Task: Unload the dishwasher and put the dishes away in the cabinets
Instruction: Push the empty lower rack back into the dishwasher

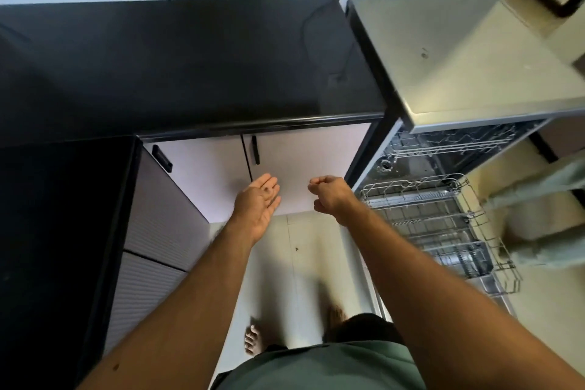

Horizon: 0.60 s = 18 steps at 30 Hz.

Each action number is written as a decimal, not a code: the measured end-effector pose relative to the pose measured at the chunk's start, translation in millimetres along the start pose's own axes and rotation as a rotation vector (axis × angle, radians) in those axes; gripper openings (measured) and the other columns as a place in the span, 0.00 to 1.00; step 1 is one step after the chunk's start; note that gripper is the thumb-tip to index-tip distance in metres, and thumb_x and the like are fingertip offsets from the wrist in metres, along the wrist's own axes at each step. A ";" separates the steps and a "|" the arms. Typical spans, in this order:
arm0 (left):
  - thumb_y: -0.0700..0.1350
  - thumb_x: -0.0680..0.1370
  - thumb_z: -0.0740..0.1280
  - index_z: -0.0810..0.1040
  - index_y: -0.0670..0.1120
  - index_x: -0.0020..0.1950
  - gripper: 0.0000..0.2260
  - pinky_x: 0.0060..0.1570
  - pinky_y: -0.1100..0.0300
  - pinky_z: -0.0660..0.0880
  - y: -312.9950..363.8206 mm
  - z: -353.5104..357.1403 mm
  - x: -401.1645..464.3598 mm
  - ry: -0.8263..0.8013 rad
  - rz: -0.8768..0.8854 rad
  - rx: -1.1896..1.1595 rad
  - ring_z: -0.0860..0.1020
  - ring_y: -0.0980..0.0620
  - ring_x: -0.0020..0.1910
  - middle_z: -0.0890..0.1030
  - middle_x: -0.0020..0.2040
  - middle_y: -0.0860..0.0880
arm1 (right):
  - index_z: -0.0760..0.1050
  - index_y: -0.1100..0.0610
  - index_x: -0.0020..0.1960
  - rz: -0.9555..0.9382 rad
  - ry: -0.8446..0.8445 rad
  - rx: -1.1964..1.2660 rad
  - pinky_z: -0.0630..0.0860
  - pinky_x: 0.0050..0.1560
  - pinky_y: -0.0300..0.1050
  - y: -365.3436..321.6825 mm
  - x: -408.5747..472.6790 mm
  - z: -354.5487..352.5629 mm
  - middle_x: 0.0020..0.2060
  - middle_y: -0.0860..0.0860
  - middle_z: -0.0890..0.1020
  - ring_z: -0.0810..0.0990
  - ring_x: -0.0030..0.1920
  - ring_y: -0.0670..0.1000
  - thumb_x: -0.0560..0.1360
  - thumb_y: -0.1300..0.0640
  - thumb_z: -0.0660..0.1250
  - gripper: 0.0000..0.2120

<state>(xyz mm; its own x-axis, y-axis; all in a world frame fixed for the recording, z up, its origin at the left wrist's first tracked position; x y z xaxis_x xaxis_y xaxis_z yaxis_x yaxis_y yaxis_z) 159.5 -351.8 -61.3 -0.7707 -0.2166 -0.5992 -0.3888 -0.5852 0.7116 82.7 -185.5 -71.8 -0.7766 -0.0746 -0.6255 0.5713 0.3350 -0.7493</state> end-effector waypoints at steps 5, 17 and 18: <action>0.29 0.81 0.51 0.59 0.38 0.78 0.24 0.73 0.51 0.62 -32.4 19.6 -28.7 -0.015 -0.001 0.014 0.64 0.44 0.75 0.64 0.76 0.40 | 0.79 0.56 0.48 -0.004 0.015 -0.051 0.83 0.50 0.53 27.3 -16.4 -46.9 0.38 0.51 0.79 0.78 0.38 0.50 0.75 0.63 0.69 0.04; 0.33 0.83 0.55 0.63 0.39 0.76 0.21 0.73 0.52 0.64 -151.0 111.1 -103.9 0.058 0.023 -0.148 0.68 0.45 0.73 0.67 0.75 0.40 | 0.78 0.56 0.44 -0.117 -0.021 -0.065 0.81 0.53 0.51 87.6 -73.0 -178.6 0.39 0.50 0.80 0.80 0.43 0.50 0.76 0.61 0.68 0.03; 0.32 0.82 0.56 0.64 0.39 0.76 0.21 0.72 0.52 0.65 -165.6 118.0 -112.1 0.072 0.023 -0.162 0.69 0.45 0.72 0.68 0.74 0.40 | 0.78 0.55 0.44 -0.118 -0.028 -0.074 0.81 0.54 0.53 97.8 -81.8 -192.3 0.39 0.50 0.80 0.80 0.45 0.50 0.76 0.61 0.67 0.03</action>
<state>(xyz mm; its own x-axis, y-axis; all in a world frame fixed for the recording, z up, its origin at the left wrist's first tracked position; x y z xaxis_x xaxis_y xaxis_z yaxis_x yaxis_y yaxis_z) 250.7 -138.4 -68.7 -0.7377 -0.2837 -0.6126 -0.2806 -0.6965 0.6604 151.1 34.0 -52.1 -0.8289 -0.1439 -0.5406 0.4545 0.3902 -0.8007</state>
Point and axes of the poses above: each hand's wrist, its own x-axis towards the middle knuckle, its own z-axis out of the palm, y = z × x, the point moved 9 cm from there along x, towards the middle knuckle
